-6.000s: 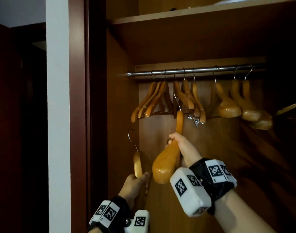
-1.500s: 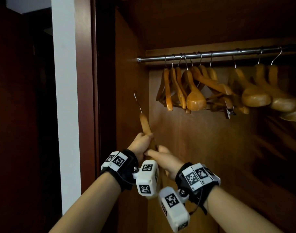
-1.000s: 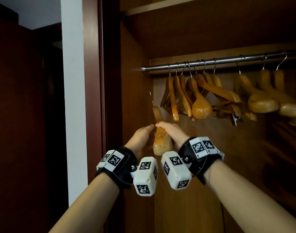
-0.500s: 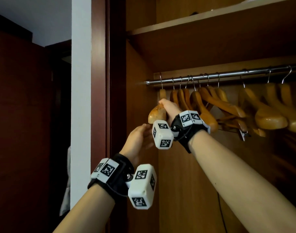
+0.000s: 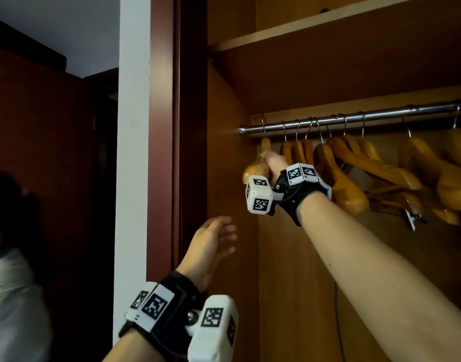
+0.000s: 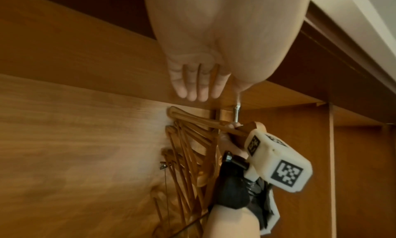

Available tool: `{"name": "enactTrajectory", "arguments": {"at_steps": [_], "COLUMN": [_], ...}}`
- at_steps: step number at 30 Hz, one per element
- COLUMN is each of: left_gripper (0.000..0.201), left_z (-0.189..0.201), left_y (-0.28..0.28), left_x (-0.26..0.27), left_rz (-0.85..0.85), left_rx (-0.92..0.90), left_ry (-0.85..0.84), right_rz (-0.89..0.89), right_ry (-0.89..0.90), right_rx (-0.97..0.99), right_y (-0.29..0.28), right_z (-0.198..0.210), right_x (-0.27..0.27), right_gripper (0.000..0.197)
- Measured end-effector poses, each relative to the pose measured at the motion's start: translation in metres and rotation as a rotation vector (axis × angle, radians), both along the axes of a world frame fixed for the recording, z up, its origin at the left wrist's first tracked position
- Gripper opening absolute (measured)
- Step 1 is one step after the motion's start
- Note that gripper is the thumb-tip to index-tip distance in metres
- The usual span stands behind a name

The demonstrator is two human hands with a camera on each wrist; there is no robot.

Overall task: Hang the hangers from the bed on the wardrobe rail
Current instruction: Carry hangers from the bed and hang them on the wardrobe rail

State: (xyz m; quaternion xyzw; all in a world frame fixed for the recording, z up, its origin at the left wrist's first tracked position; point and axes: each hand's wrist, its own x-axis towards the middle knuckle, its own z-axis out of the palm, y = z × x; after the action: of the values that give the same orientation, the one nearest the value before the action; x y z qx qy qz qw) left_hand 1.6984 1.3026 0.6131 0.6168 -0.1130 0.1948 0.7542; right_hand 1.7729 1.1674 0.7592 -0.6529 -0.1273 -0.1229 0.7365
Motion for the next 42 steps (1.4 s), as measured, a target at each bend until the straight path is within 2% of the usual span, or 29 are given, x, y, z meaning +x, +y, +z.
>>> {"name": "enactTrajectory", "arguments": {"at_steps": [2,7,11,13,20,25,31,34,36,42], "left_gripper": [0.026,0.028,0.03,0.027,0.024,0.025,0.026,0.026,0.027,0.025], "left_z": [0.001,0.003,0.003,0.003,0.0,-0.009,-0.029,-0.046,-0.059,-0.098], "left_y": [-0.003,-0.011,-0.013,-0.012,-0.012,-0.014,-0.021,-0.027,-0.034,-0.08], "left_x": [0.003,0.007,0.007,0.006,-0.002,-0.011,-0.027,-0.038,-0.047,-0.074], "left_rz": [-0.002,-0.004,0.0,0.008,0.008,-0.019,-0.085,-0.122,-0.149,-0.256], "left_rx": [0.002,0.01,0.002,-0.015,-0.08,-0.114,-0.15,-0.16,-0.156,-0.139], "left_ry": [-0.002,0.004,0.007,0.008,0.021,0.048,0.081,0.11,0.132,0.195], "right_rz": [0.019,0.063,0.006,-0.014,-0.098,0.003,0.017,0.039,0.04,-0.135], "right_ry": [0.016,0.071,0.077,0.077,0.033,0.022,0.011,0.011,0.018,0.03], "right_rx": [0.015,0.083,0.053,0.041,0.034,0.164,0.192,0.228,0.268,0.344], "right_y": [0.0,0.004,0.001,-0.002,-0.014,-0.02,-0.038,-0.054,-0.069,-0.119], "right_z": [-0.007,-0.024,-0.03,-0.034,-0.045,-0.062,-0.105,-0.129,-0.146,-0.201], "right_x": [0.004,0.011,0.007,0.005,-0.007,-0.025,-0.065,-0.091,-0.111,-0.177], "right_gripper": [0.015,0.017,0.042,0.046,0.047,0.037,0.033,0.018,0.02,0.025]}}
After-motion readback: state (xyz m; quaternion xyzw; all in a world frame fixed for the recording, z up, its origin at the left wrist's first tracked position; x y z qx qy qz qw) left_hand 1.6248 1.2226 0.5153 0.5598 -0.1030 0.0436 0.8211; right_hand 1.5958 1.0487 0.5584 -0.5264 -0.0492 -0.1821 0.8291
